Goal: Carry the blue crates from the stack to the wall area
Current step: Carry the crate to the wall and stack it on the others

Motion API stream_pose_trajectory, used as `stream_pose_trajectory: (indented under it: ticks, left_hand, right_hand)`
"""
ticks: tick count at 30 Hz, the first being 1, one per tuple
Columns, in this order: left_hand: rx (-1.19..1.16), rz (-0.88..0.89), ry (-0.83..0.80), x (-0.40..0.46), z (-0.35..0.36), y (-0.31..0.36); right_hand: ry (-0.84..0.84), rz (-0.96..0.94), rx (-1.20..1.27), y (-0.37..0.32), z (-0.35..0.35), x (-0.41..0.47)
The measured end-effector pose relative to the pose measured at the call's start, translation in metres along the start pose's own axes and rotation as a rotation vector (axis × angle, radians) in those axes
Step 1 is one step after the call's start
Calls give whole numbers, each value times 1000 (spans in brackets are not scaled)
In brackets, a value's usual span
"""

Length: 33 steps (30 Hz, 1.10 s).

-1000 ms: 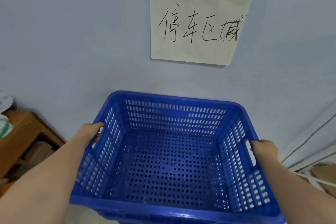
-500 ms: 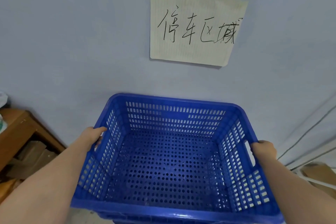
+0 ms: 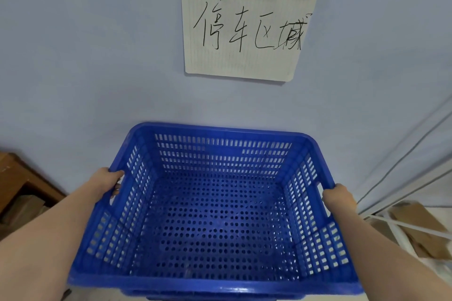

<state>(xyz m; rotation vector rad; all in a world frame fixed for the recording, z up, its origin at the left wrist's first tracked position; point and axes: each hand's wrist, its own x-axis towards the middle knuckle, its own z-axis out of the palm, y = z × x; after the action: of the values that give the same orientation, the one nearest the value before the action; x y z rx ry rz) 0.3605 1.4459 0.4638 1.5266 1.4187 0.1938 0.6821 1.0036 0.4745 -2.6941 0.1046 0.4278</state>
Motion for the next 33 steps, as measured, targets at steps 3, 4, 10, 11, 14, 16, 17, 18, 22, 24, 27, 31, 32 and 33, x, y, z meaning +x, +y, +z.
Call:
stream_pose_trajectory:
  ticks: [3,4,10,11,14,16,17,18,22,24,27,31,32,33]
  left_hand:
    - [16,18,10,4,1,-2]
    - [26,23,15,5,1,-2]
    - [76,62,65,16,4,-1]
    - [77,70,76,18,5,-1]
    - [67,81,104,21,9,0]
    - [58,78,109,21,11,0]
    - [54,77,108,21,12,0]
    - [51,76,103,20,12,-1]
    - [60,71,93,20,10,-4]
    - [65,62,83,22,7,-5]
    - [81,48,65,23,4,-6]
    - [93,51,48,19,2,-7]
    - [97,55,49,17,2,-7]
    - [104,65,54,16,2,-8]
  right_hand:
    - [11,-27,-26,1,3,2]
    - [20,-33,-23,1,3,2]
    - [59,-46,17,0,0,8]
    - [66,-44,23,-1,-1,9]
    - [69,-36,45,-7,-3,15]
    - [66,-39,56,-11,-5,19]
    - [65,-40,58,-11,-6,21]
    - [67,-42,59,-12,-6,22]
    - [70,-42,38,-8,-2,14]
    - [66,-34,3,-4,1,8]
    - [64,-24,-18,0,4,3]
    - [63,-30,-30,2,4,0]
    - [61,-35,-33,4,5,-1]
    - [60,-40,-35,5,6,-2]
